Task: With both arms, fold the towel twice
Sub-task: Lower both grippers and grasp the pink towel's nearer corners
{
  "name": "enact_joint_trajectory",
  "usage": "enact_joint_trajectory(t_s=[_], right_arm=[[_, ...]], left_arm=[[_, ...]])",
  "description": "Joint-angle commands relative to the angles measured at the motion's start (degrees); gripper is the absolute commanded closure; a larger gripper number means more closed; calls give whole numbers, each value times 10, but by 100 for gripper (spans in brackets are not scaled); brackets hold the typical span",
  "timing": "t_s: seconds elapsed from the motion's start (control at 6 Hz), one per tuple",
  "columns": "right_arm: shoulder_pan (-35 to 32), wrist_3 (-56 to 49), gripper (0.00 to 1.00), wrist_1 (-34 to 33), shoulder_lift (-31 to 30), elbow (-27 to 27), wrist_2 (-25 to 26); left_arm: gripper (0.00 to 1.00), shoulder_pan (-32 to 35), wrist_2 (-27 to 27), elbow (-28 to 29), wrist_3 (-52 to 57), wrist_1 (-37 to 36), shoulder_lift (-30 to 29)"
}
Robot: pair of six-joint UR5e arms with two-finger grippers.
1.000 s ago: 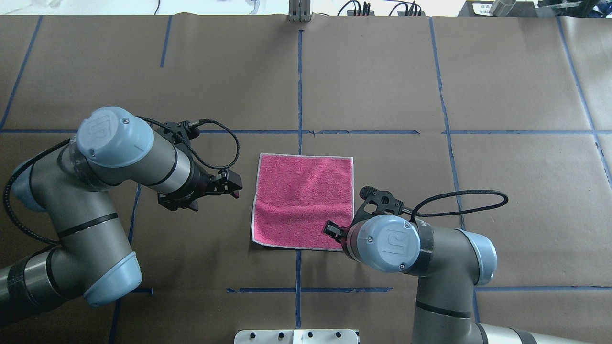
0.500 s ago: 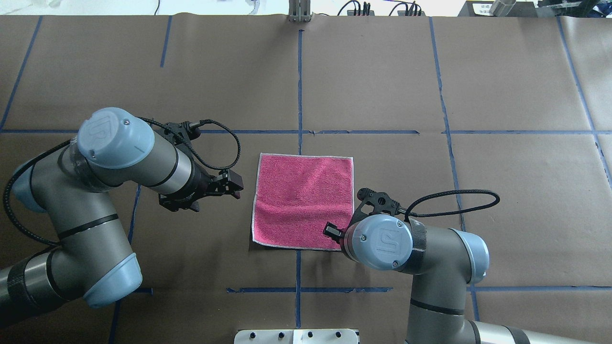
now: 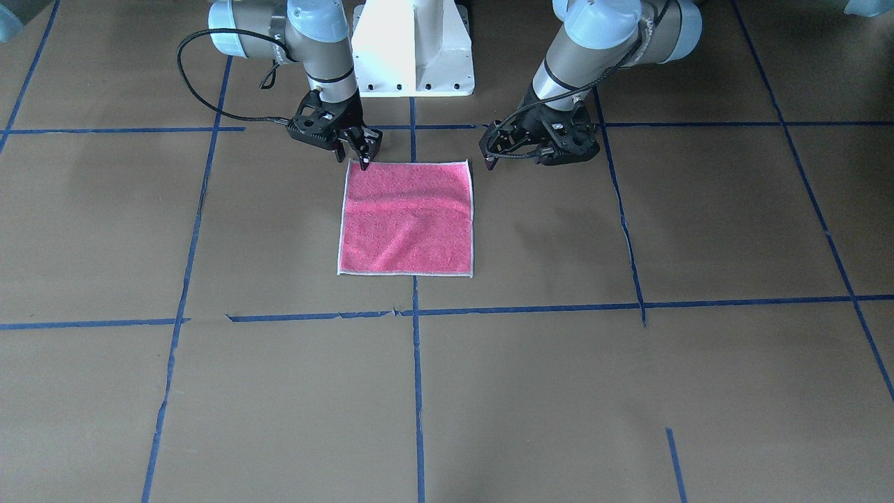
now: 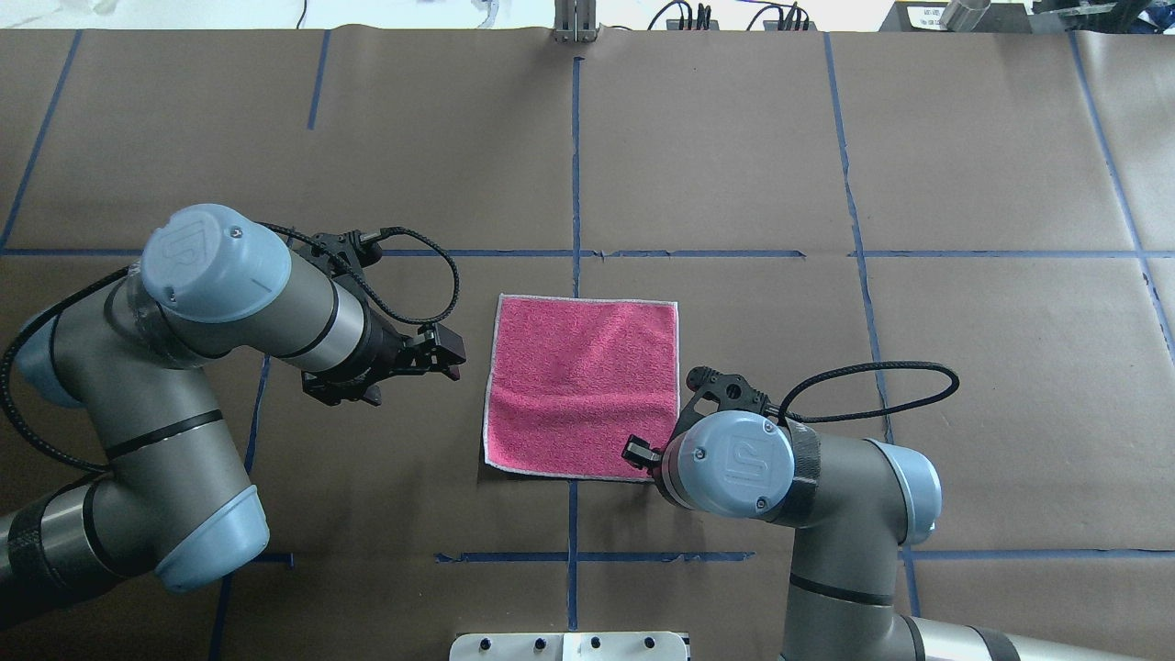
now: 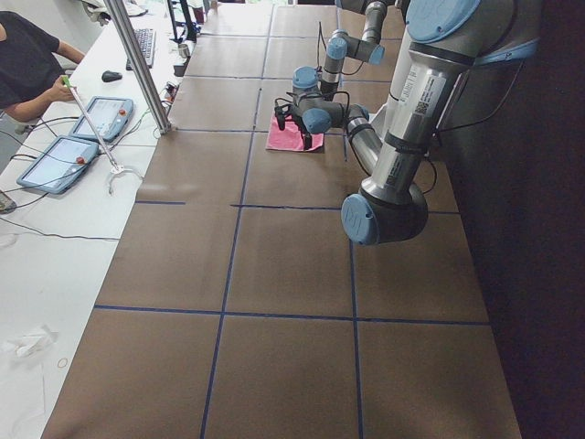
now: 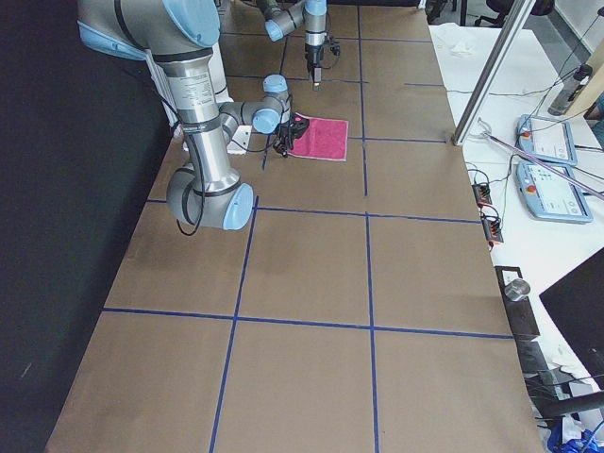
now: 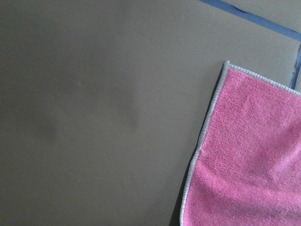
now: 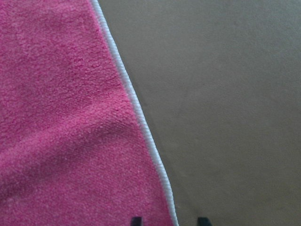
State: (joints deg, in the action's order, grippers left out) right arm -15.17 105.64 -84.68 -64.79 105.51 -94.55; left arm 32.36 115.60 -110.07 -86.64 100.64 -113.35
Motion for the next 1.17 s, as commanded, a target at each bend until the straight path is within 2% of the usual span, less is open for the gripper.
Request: enact_joint_trajectory(t_s=[0.0,0.17,0.5,0.67,1.0], right_arm=[[-1,1,91,0,-1,2,1],[0,1,100,1,-4,4,2],[-1,-2,100,0,-4,25,-3],[-3,-18,100,2,-13,42,-5],[-3,-47,100,0,-11,46,-4]], left_arm=[[0,1,1,-4,-8,0,1],[0,1,1,-4,-9,0,1],[0,-12,-1,6,-41,0,-6],[0,-53,-47,11,-79,0,-16],[0,-77,-68,51,-101,1,-41]])
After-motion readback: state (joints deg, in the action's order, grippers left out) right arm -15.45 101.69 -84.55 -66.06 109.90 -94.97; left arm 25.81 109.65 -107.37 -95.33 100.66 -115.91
